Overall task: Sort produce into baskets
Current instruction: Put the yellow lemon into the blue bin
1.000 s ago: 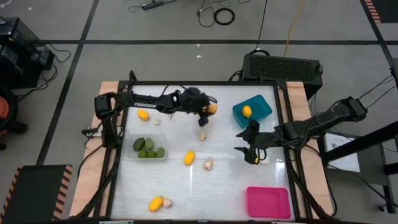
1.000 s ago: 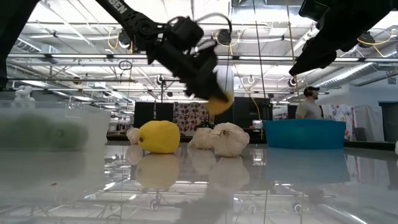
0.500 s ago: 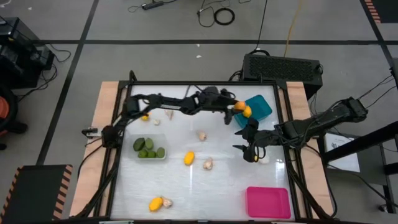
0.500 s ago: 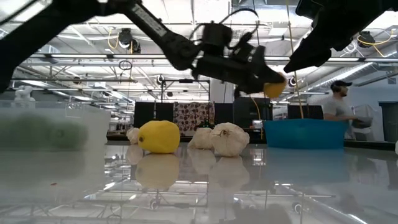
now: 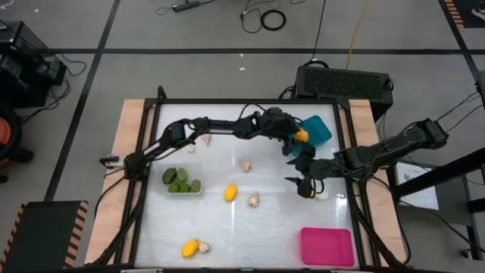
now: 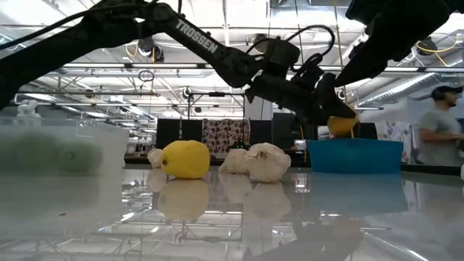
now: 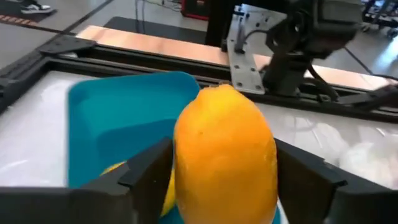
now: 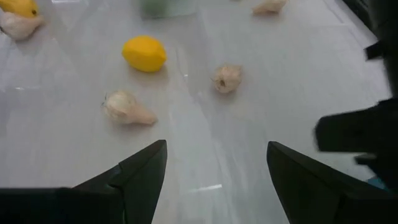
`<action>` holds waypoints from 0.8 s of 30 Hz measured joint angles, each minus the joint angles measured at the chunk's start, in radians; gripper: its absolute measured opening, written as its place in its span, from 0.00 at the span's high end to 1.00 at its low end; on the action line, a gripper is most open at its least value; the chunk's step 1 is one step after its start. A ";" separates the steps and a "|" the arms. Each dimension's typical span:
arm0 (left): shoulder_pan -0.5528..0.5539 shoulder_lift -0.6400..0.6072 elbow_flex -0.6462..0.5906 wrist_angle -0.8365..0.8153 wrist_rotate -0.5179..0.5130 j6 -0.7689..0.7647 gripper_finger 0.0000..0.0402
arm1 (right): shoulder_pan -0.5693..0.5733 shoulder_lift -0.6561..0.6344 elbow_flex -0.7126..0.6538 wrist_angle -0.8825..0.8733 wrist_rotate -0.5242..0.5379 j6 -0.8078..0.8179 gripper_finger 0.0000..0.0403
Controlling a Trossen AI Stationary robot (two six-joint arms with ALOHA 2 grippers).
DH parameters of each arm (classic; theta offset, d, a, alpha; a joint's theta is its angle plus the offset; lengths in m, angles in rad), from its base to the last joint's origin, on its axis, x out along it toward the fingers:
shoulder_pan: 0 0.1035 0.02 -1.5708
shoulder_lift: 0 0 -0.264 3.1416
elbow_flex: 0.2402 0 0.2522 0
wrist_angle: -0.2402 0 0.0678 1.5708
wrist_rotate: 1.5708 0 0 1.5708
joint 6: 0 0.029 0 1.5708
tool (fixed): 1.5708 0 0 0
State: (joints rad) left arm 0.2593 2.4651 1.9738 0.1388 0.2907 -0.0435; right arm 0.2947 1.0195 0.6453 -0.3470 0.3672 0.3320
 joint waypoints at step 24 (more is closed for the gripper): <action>-0.023 -0.360 0.081 -1.171 -0.058 0.259 0.21 | 0.003 0.000 0.000 -0.053 -0.003 0.072 0.33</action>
State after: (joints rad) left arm 0.2364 2.1048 2.0548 -1.0319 0.2326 0.2153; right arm 0.2974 1.0195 0.6453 -0.3997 0.3641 0.4039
